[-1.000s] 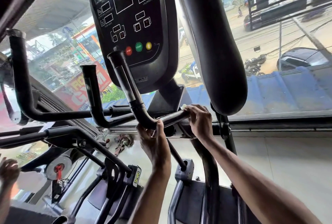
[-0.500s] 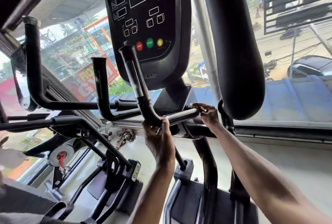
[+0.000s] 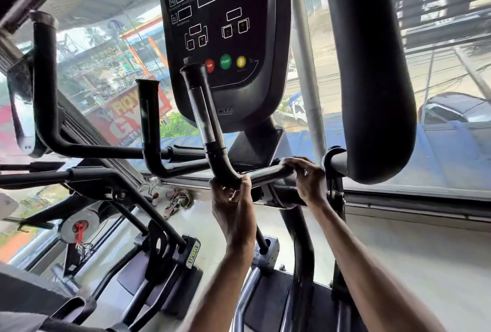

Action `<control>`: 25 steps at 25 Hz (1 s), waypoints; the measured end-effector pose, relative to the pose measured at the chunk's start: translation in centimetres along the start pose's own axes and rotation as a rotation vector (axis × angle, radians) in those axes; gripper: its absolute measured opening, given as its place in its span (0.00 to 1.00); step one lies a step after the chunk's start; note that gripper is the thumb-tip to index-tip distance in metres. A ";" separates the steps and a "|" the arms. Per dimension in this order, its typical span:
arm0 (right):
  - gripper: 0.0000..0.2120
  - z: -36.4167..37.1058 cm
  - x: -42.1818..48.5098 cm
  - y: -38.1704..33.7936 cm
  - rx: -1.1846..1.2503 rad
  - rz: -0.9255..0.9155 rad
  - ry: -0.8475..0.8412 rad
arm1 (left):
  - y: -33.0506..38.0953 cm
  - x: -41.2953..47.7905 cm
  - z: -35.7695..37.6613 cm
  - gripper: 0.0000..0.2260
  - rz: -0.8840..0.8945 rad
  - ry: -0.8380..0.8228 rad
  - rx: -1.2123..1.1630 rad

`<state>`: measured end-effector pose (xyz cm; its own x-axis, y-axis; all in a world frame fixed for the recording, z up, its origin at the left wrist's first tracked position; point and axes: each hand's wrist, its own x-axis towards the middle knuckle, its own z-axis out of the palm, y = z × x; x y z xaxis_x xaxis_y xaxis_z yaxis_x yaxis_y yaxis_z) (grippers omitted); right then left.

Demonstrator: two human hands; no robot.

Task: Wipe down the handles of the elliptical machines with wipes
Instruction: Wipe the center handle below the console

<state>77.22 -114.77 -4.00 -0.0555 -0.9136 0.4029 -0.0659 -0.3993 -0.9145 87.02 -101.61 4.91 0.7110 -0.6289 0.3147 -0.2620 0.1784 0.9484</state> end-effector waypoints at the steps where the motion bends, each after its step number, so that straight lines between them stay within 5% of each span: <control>1: 0.09 0.3 -0.8 -0.4 -0.001 -0.040 0.048 | -0.1 0.1 -0.2 0.06 0.012 -0.011 0.005; 7: 0.14 1.3 -2.8 -2.8 -0.226 -0.188 0.103 | 0.9 0.0 -1.7 0.13 0.039 -0.074 -0.030; 12: 0.09 2.4 -5.4 -9.5 -0.036 -0.252 0.018 | 0.7 1.2 -3.4 0.11 0.037 -0.187 -0.050; 18: 0.06 2.0 -5.9 -13.9 0.121 -0.048 -0.041 | 1.4 1.6 -4.6 0.11 0.110 -0.269 -0.037; 22: 0.09 4.2 -4.4 -16.0 0.393 0.255 0.010 | 1.7 2.3 -4.9 0.11 0.093 -0.258 -0.044; 25: 0.09 4.5 -5.1 -15.8 0.289 0.151 0.080 | 2.2 2.8 -5.0 0.12 0.097 -0.245 -0.098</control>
<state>83.01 -104.15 8.20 -0.1221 -0.9597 0.2531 0.2337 -0.2757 -0.9324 91.66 -99.18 8.03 0.5031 -0.7676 0.3970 -0.2480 0.3118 0.9172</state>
